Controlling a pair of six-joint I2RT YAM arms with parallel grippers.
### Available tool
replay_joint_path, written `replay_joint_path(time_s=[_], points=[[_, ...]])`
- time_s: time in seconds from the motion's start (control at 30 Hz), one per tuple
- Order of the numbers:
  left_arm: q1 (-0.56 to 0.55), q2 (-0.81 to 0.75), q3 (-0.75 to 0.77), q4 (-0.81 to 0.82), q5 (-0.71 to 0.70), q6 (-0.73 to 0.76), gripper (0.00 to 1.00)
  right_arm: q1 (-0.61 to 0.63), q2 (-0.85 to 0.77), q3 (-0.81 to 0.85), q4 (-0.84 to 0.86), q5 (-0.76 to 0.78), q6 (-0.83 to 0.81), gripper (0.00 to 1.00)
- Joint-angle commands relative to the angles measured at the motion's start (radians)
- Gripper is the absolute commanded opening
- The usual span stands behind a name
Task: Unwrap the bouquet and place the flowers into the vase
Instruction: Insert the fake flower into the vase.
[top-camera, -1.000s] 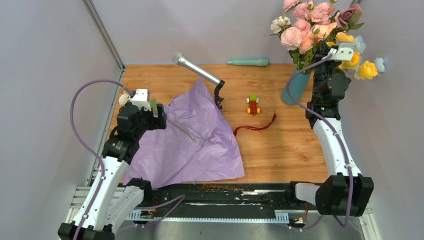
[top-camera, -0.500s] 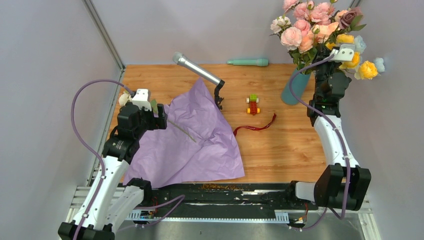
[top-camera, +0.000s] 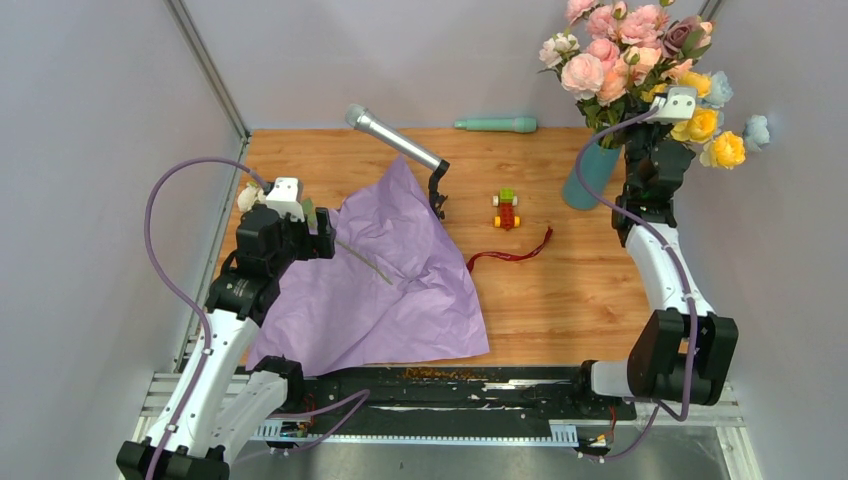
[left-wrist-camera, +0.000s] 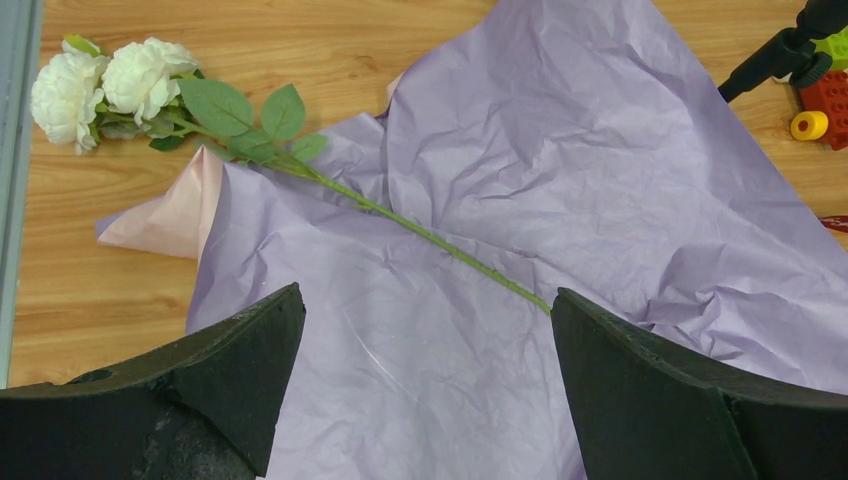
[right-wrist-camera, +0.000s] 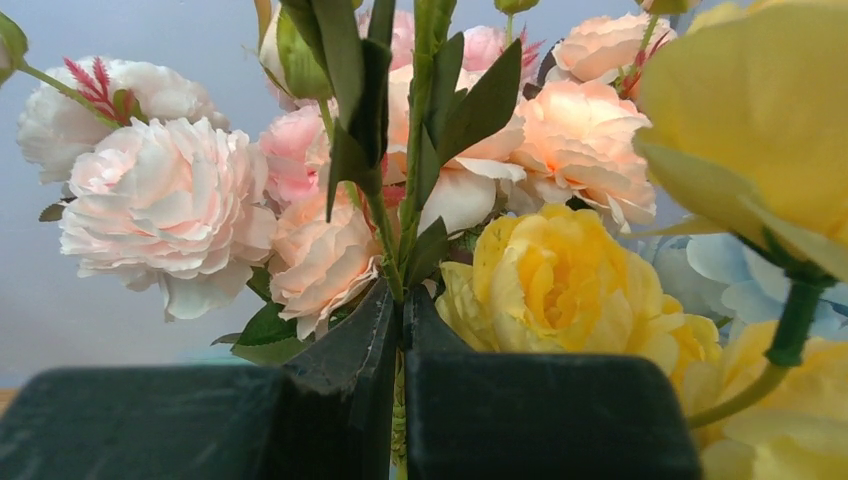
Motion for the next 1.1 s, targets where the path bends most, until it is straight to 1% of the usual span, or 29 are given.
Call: replay_joint_path(time_s=[0.0,1.07], points=[[0.005,-0.001,-0.001,0.019,0.010,0.017,1.00,-0.005,0.026,0.000,0.007,-0.019,-0.004,0.00],[0.004,0.020,0.002,0.015,0.024,0.015,1.00,-0.005,0.184,-0.048,0.008,-0.009,-0.025,0.00]])
